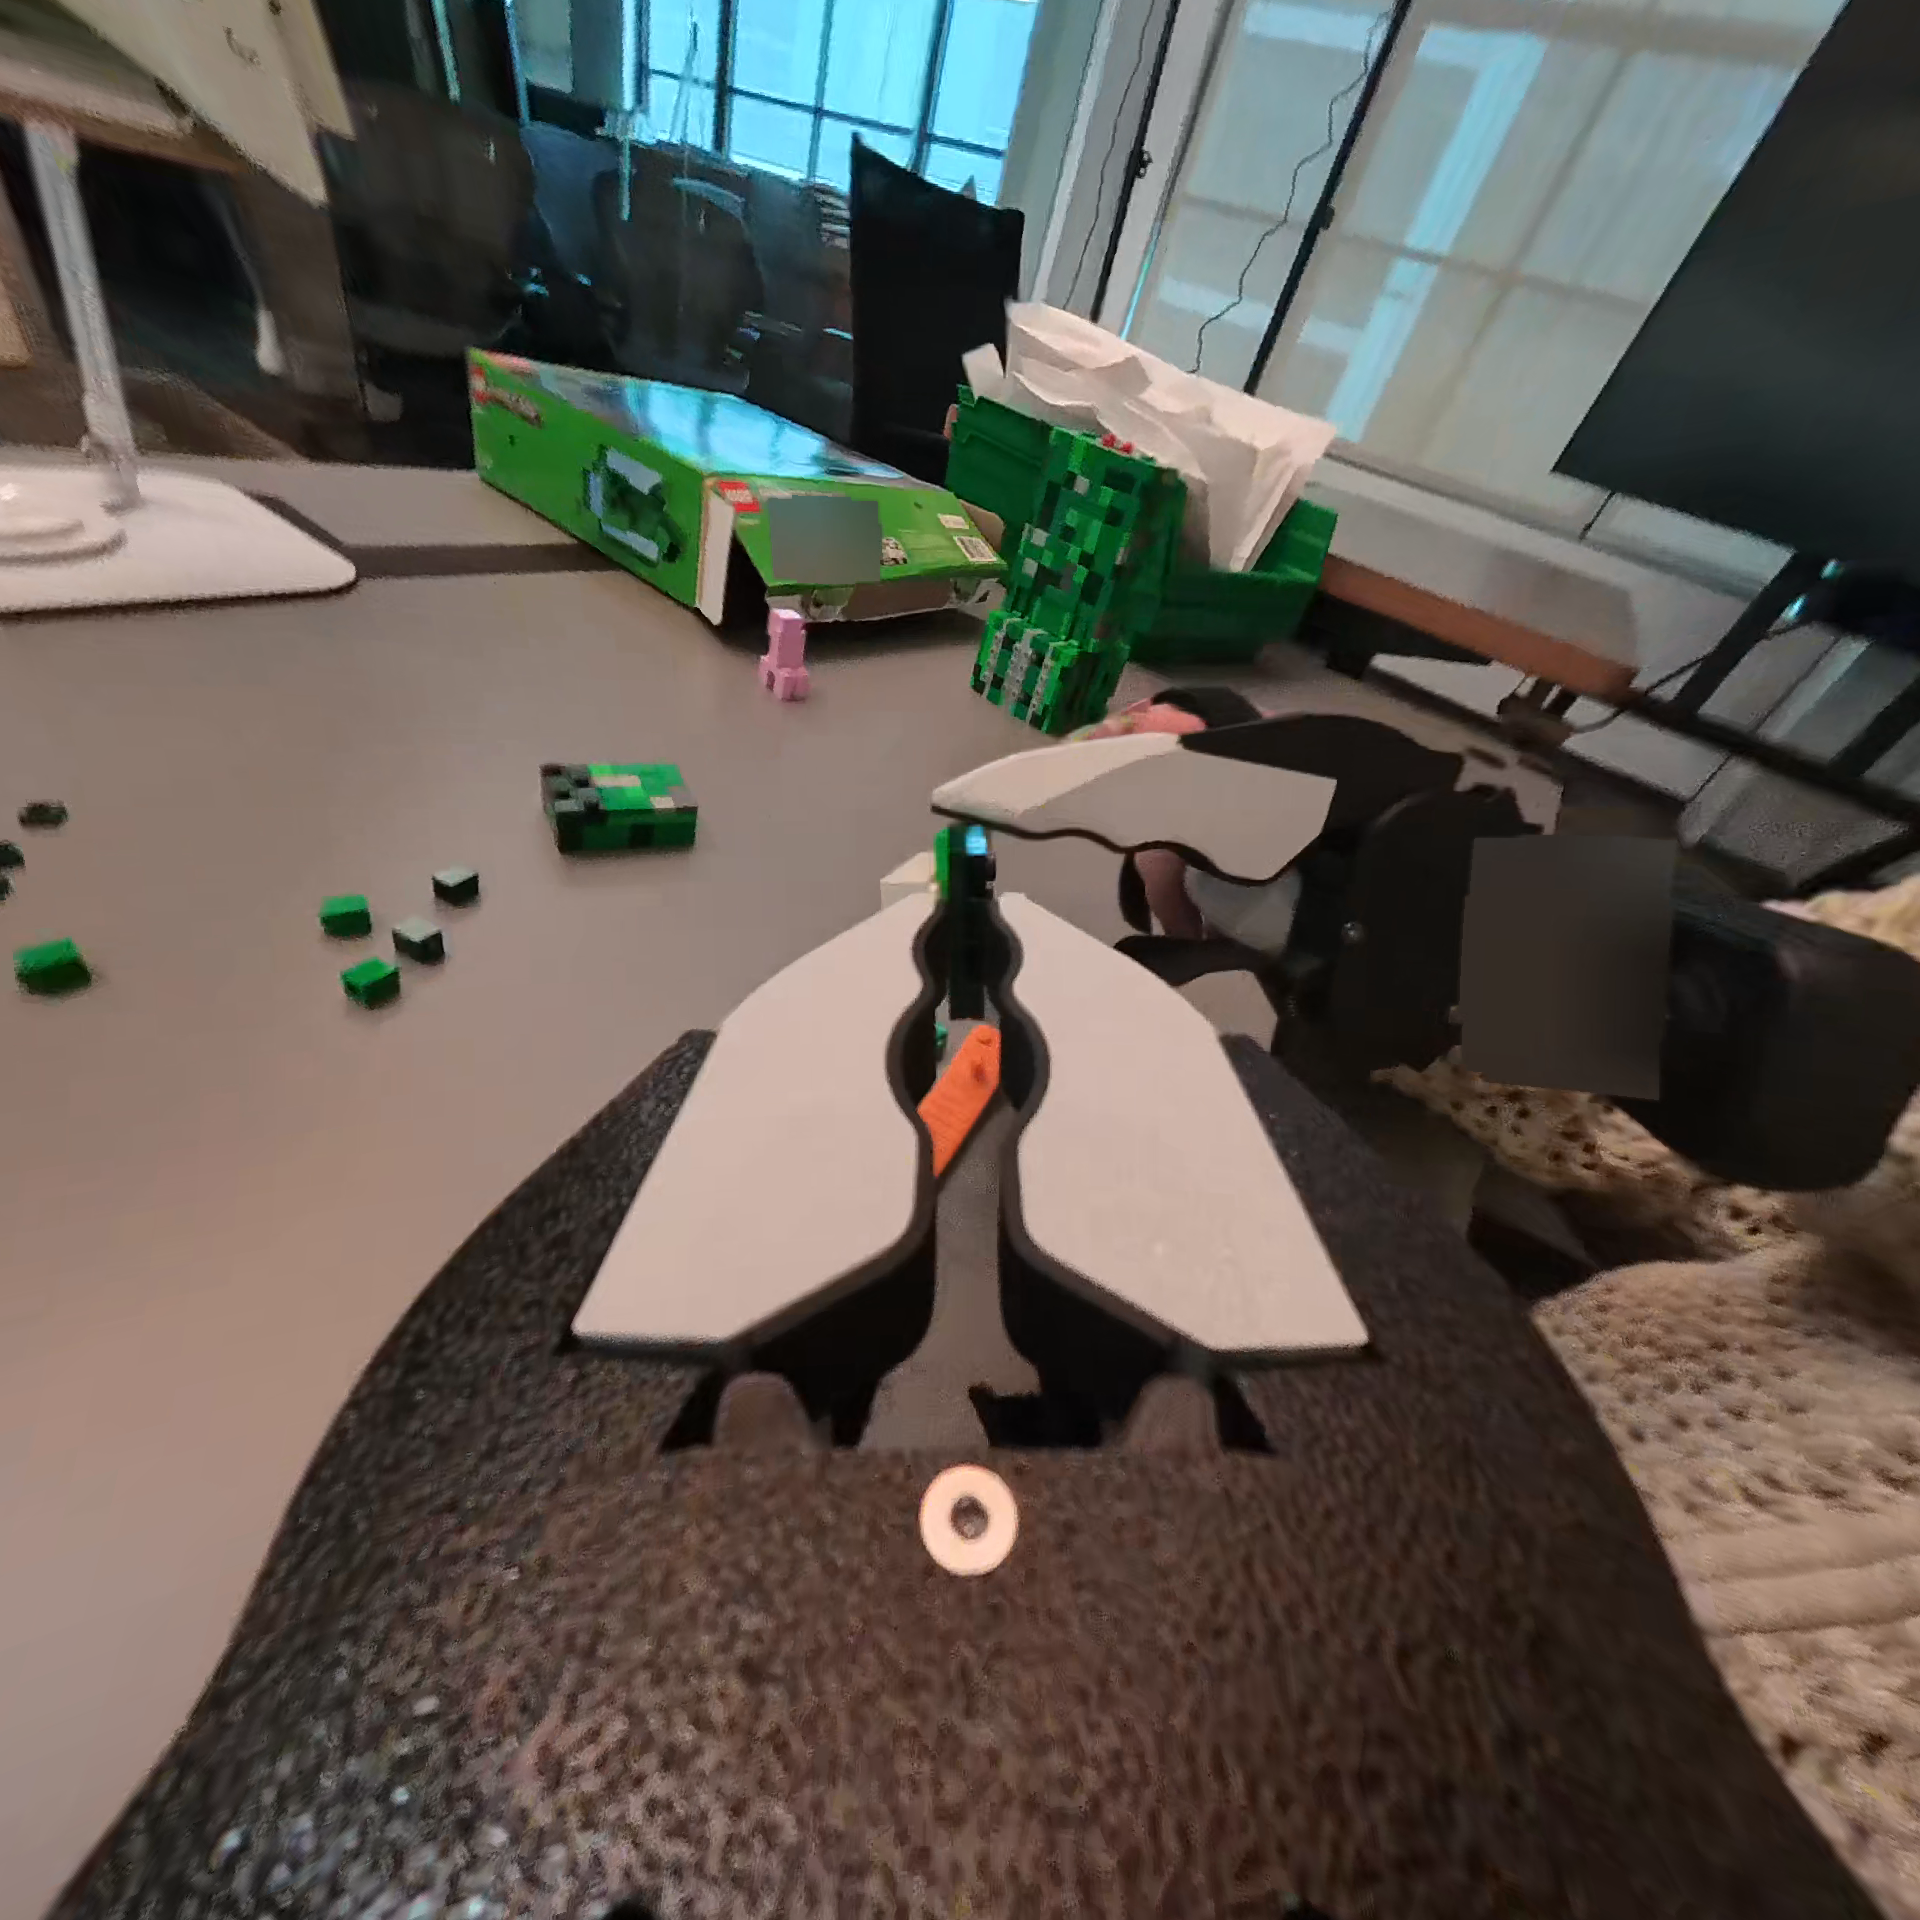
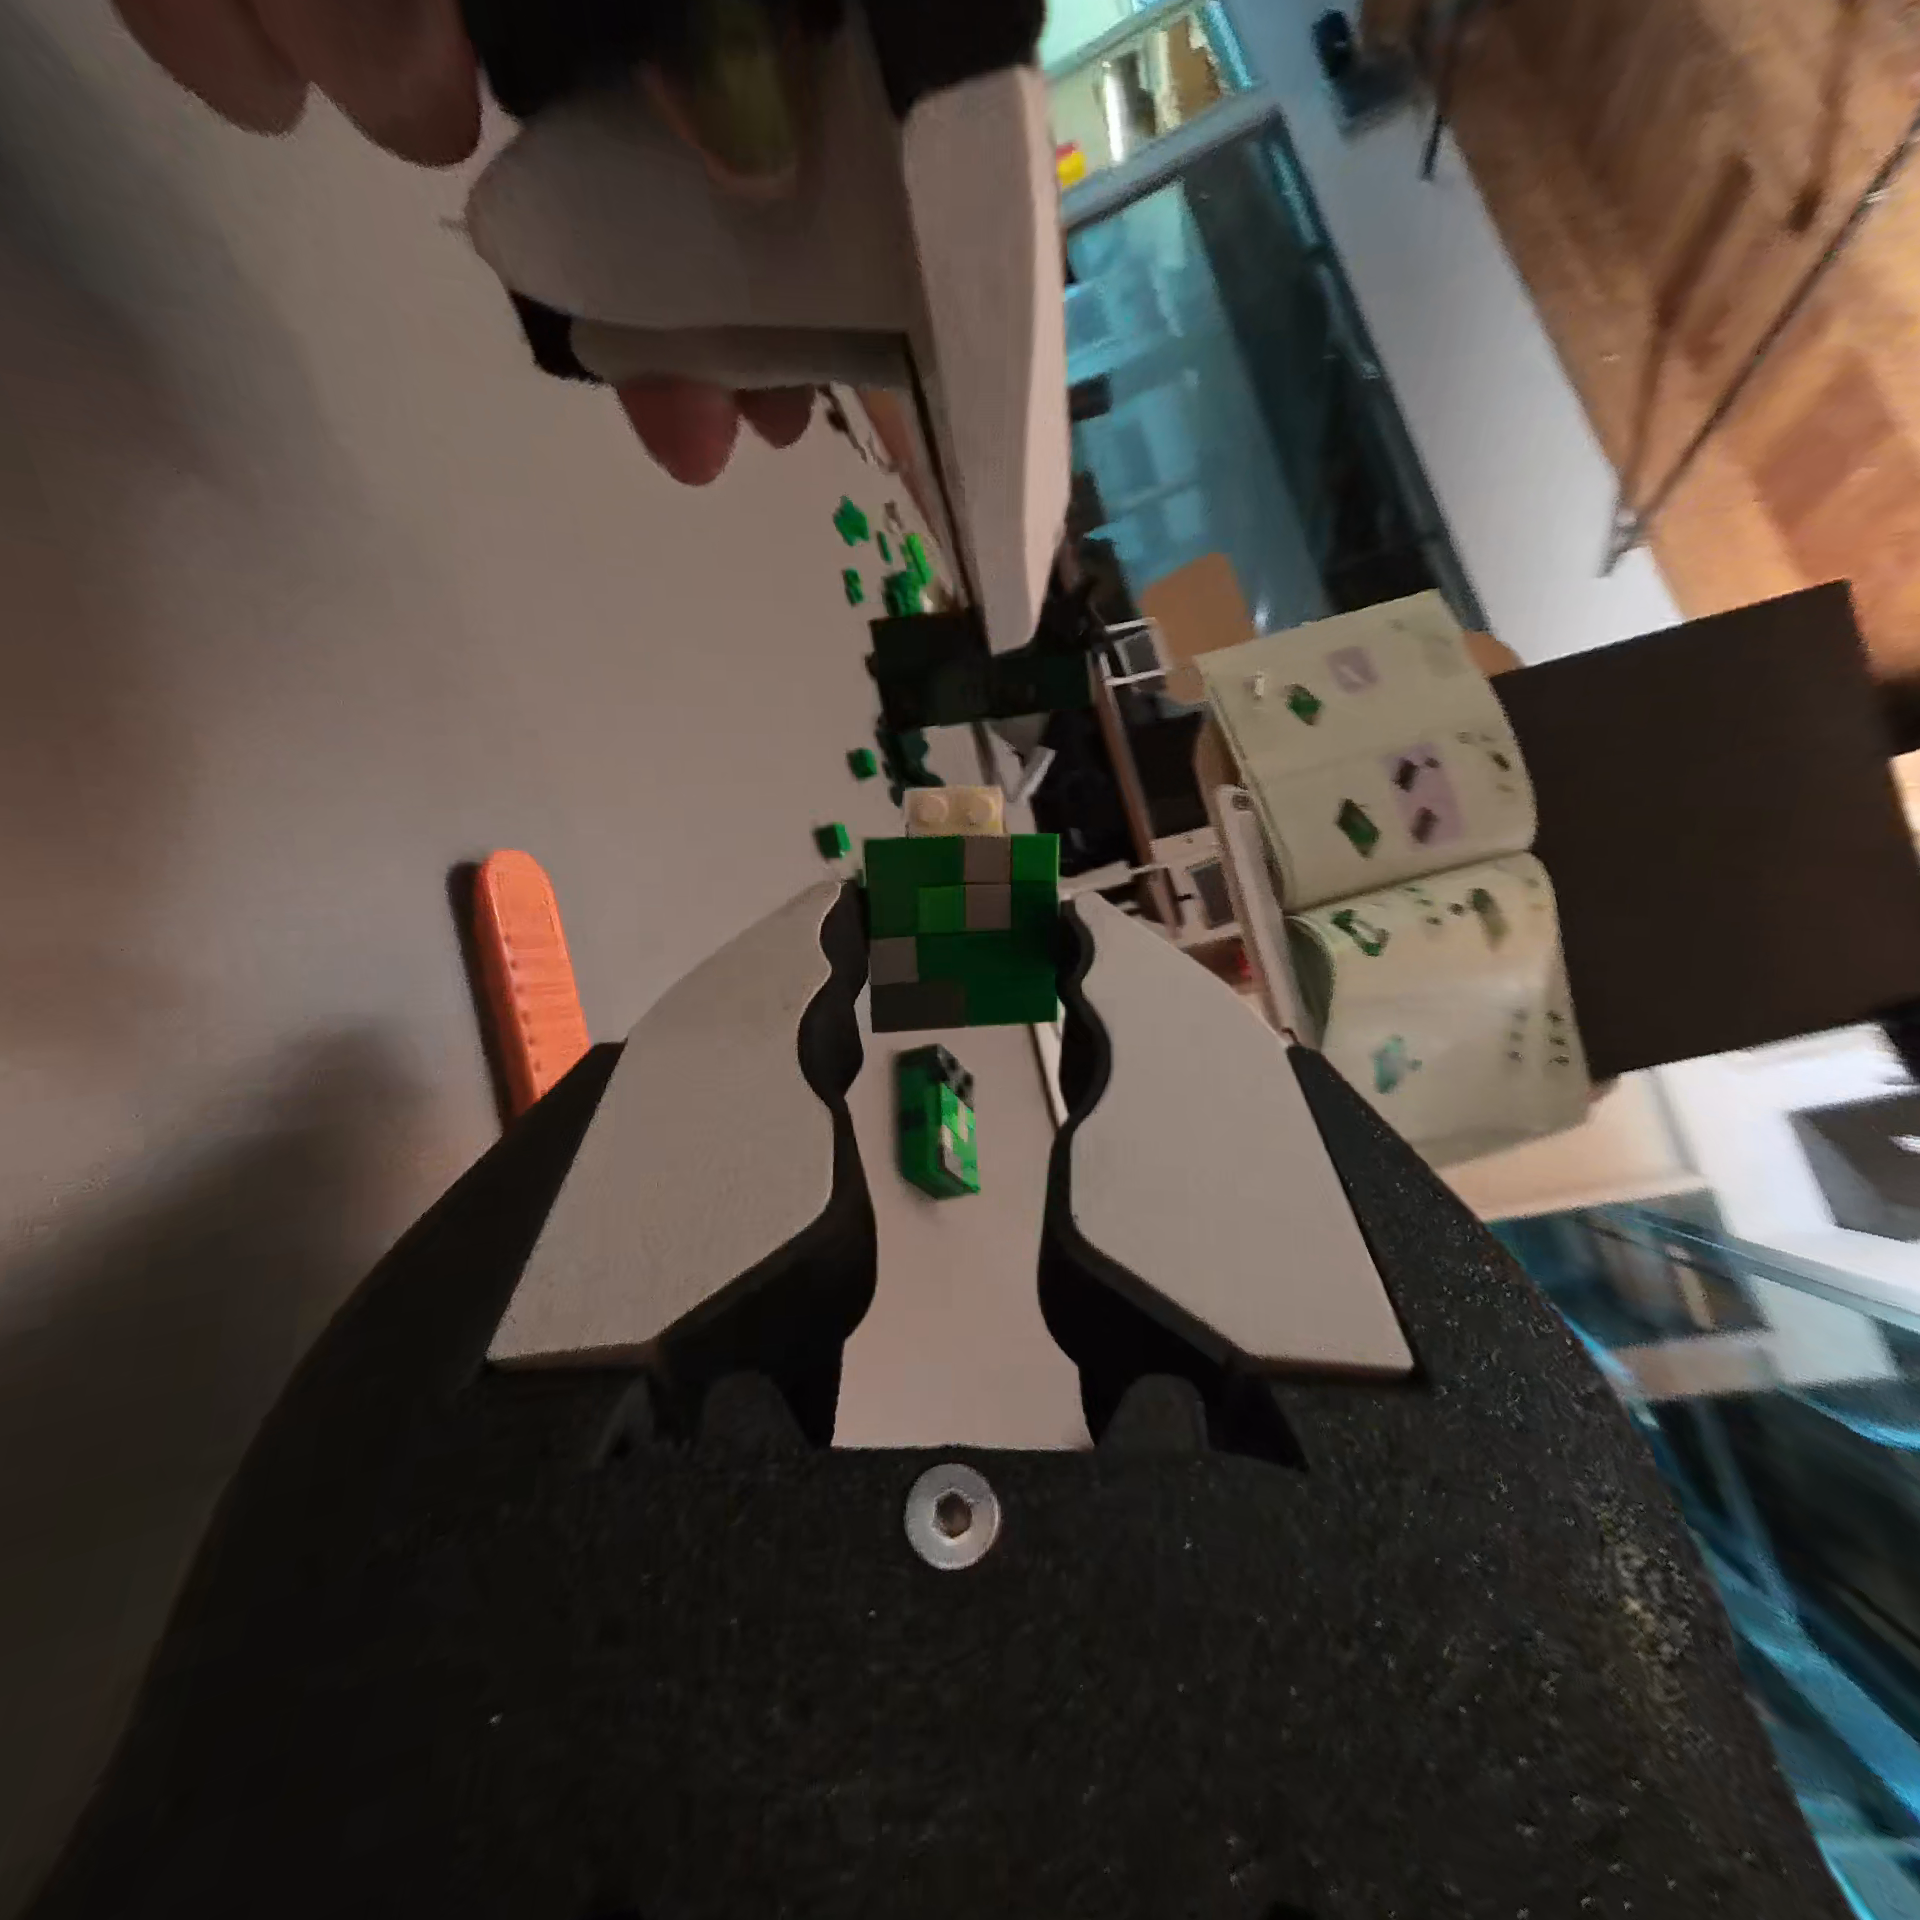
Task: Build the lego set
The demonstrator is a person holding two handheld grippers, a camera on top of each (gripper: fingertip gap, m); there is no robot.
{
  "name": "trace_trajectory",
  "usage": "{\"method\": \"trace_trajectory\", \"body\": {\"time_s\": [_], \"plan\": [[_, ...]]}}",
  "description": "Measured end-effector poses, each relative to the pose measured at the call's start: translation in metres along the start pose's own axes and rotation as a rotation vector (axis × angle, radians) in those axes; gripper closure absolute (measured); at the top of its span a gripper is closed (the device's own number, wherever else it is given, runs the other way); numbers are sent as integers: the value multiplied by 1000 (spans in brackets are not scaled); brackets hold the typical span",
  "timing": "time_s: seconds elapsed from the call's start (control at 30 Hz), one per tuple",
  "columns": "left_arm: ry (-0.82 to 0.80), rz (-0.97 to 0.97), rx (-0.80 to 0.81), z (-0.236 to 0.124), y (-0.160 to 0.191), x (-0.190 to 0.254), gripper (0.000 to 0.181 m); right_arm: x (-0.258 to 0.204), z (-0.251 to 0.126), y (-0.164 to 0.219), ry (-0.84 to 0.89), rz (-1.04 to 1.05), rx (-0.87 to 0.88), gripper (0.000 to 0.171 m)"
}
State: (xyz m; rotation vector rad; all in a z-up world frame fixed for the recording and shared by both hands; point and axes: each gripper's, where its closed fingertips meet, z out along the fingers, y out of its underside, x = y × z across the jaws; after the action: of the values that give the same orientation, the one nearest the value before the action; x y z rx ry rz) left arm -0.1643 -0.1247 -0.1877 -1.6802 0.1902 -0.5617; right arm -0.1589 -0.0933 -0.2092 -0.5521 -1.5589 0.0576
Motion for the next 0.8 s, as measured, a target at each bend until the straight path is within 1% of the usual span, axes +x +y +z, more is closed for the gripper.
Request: {"method": "trace_trajectory", "body": {"time_s": [0.07,0.13,0.2,0.3,0.4,0.53,0.63,0.73,0.8], "plan": [[12,72,-14,4,3,6,175,-3,-4,3,27,-43,-12,137],[12,106,-49,9,11,6,175,-12,-5,4,-3,-76,-21,136],[12,91,-79,13,19,3,174,-19,-7,7,-26,-111,-30,137],[30,72,-72,14,23,3,174,-23,-13,10,-37,-100,-43,137],[65,141,-31,13,18,10,175,-23,-16,8,-32,-93,-37,137],[64,149,-64,16,22,9,175,-29,-18,9,-32,-156,-70,136],[73,137,-55,15,21,10,174,-24,-19,9,6,-171,-96,136],[79,157,-51,14,21,12,174,-13,-21,10,48,-112,-113,136],[91,180,-40,13,19,16,175,-7,-23,14,86,-145,-145,136]]}}
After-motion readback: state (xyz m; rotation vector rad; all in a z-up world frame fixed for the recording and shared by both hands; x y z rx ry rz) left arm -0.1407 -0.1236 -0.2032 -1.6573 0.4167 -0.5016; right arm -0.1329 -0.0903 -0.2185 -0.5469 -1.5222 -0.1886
